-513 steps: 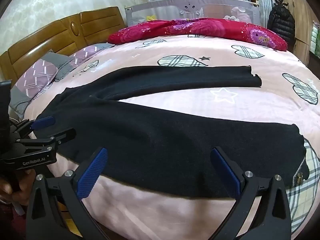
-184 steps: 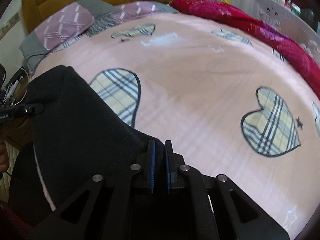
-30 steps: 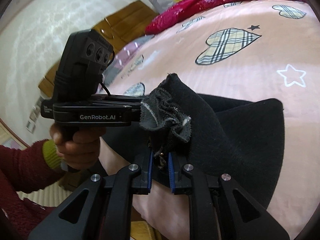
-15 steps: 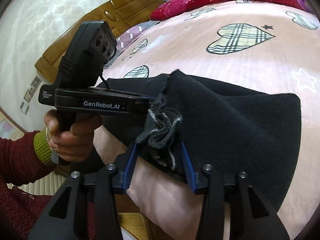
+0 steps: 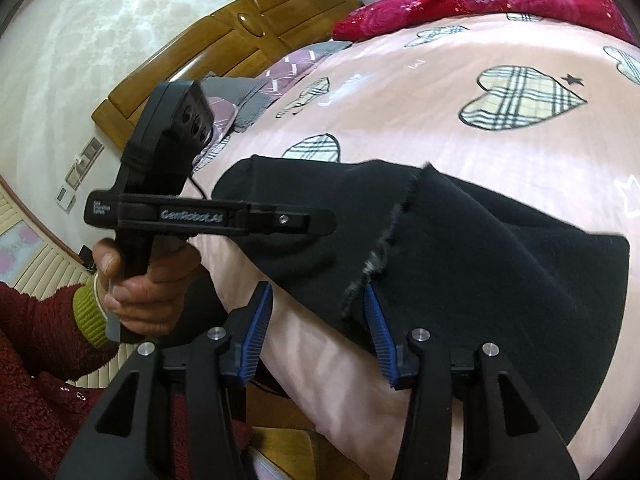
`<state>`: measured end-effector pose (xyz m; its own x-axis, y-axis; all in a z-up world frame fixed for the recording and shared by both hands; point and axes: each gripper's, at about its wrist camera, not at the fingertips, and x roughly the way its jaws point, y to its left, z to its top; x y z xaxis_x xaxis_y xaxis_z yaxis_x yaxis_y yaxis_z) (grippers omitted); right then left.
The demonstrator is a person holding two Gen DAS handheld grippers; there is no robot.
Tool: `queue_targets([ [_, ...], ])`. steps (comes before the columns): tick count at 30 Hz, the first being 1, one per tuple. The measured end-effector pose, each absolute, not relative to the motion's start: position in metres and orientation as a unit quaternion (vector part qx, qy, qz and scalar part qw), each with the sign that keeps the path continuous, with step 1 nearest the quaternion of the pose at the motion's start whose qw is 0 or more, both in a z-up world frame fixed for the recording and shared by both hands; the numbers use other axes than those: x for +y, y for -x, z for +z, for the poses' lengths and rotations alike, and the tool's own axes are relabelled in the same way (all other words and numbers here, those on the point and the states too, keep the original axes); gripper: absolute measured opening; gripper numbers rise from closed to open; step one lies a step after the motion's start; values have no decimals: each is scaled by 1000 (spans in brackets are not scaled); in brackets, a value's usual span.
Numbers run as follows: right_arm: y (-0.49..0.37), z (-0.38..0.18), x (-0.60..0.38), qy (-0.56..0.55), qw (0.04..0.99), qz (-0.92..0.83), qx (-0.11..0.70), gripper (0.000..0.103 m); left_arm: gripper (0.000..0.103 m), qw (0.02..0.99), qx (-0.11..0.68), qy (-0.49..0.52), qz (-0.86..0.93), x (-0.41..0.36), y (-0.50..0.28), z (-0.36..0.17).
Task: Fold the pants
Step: 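Press the folded pants flat with both grippers and release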
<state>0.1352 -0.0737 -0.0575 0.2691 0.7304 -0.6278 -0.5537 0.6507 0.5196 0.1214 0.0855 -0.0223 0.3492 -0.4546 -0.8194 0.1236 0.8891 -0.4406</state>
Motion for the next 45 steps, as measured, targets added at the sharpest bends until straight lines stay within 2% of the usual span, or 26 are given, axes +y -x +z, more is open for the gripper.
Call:
queue_targets([
  [7, -148, -44, -52, -81, 789, 423, 438, 51, 43, 814, 527, 205, -131, 127, -94, -18],
  [15, -161, -32, -17, -52, 782, 447, 430, 56, 43, 815, 515, 260, -55, 182, -68, -29],
  [24, -185, -24, 21, -36, 777, 460, 428, 56, 45, 803, 496, 330, 11, 246, -47, -41],
  [31, -204, -23, 52, -26, 768, 469, 435, 57, 48, 793, 489, 361, 42, 274, -46, -51],
  [45, -241, -37, 127, 21, 736, 501, 455, 59, 49, 767, 497, 396, 88, 306, -70, -81],
])
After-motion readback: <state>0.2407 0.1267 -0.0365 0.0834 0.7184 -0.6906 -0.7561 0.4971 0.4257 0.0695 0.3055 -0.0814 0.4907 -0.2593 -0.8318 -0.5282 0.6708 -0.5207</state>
